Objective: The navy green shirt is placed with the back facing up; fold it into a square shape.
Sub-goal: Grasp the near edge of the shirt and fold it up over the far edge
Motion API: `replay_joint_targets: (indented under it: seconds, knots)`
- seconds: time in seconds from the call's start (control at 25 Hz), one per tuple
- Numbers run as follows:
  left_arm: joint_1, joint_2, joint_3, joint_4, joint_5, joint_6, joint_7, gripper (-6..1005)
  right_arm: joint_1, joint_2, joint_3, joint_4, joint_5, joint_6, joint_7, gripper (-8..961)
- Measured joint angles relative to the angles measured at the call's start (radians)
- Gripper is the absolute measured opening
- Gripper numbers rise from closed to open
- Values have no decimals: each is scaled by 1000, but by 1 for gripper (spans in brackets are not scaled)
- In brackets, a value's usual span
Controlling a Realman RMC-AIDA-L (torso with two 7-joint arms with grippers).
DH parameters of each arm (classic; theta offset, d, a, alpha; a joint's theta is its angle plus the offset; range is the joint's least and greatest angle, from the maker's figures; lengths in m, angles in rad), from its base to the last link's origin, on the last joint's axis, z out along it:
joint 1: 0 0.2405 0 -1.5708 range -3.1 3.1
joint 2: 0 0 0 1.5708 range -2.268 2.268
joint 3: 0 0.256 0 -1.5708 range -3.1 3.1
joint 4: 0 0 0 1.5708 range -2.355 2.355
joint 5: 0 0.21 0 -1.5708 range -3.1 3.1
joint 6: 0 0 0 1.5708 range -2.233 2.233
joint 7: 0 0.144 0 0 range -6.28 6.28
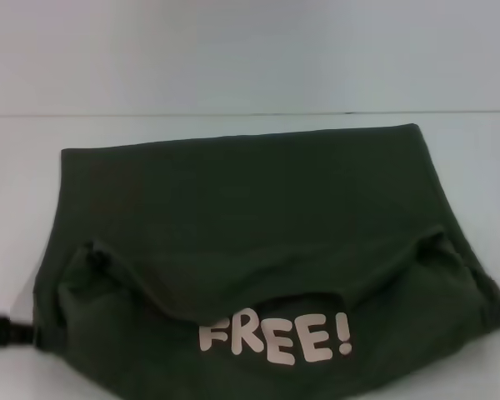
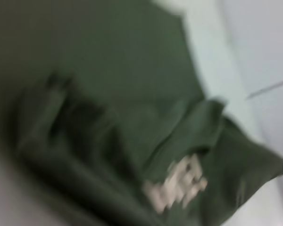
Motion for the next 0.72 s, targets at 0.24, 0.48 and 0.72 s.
replay_joint_targets:
  seconds: [0.24, 0.48, 0.72]
  knots:
    - [-90, 43, -122, -74, -71, -96, -57, 5, 42, -20, 154, 50, 167, 69, -22, 23]
    - [-176, 48, -121, -161, -86, -366, -138, 14, 72, -28, 176, 168, 287, 357, -47, 22]
    - [-233, 47, -27, -275, -88, -629, -158, 23, 137, -3, 115, 292, 293, 676, -100, 23]
